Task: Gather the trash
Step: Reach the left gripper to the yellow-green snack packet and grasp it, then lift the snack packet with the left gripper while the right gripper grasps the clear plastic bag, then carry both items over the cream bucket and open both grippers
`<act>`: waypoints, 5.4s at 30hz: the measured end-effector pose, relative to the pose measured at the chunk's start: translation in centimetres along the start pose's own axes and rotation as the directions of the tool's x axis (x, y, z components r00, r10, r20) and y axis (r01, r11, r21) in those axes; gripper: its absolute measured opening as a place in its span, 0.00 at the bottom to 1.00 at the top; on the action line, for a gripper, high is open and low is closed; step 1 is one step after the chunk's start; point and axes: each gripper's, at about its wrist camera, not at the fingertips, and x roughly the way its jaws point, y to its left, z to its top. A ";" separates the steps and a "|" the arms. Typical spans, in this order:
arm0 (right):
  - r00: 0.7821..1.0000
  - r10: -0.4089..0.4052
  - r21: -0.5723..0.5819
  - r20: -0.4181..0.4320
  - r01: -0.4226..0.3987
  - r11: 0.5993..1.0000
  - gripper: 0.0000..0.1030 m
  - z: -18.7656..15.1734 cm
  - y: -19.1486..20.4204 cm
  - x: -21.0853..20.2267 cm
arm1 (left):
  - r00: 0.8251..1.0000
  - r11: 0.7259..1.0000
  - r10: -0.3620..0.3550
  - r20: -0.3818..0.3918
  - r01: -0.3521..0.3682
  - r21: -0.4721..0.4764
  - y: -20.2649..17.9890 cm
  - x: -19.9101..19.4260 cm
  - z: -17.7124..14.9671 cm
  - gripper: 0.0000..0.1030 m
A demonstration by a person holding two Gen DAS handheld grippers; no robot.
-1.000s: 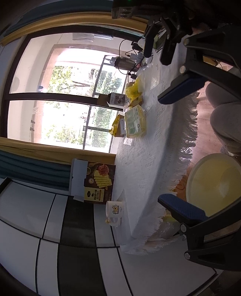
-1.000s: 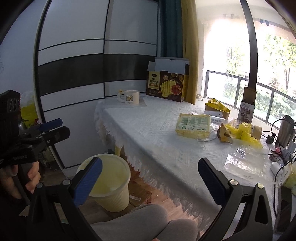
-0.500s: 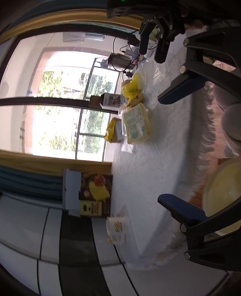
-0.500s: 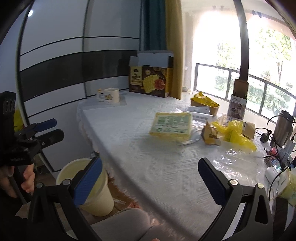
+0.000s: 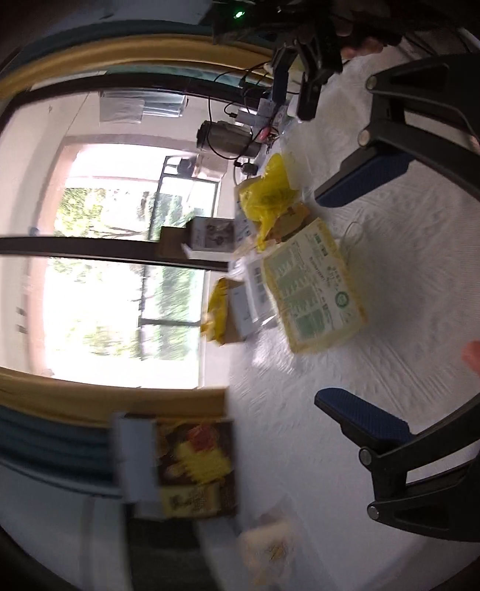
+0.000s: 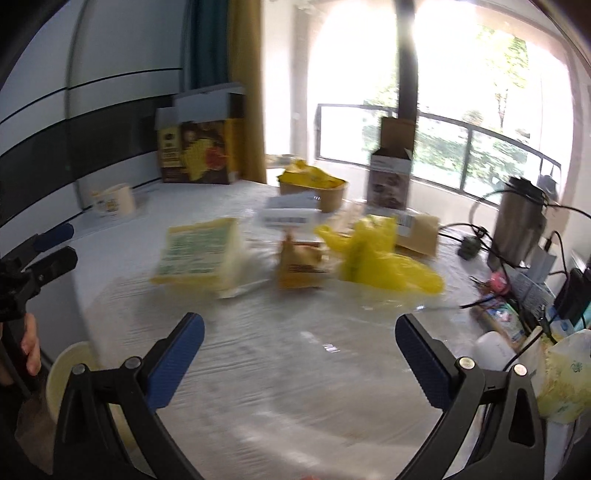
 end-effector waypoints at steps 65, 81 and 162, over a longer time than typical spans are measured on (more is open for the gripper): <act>0.978 0.189 0.547 -0.084 -0.114 0.829 0.97 -7.5 -7.1 -1.3 | 0.990 0.992 -0.109 -0.090 0.102 -0.077 -1.2 -5.5 -1.6 0.12; 0.993 0.042 0.655 -0.108 0.039 0.754 0.97 -6.1 -9.6 0.0 | 0.995 0.990 -0.083 -0.051 0.077 -0.115 0.6 -8.1 -2.5 0.12; 0.898 0.380 -0.255 -0.223 -0.430 0.866 0.46 -13.1 33.7 -2.0 | 0.927 0.856 0.341 -0.156 -0.375 -0.356 16.0 -27.2 -22.4 0.80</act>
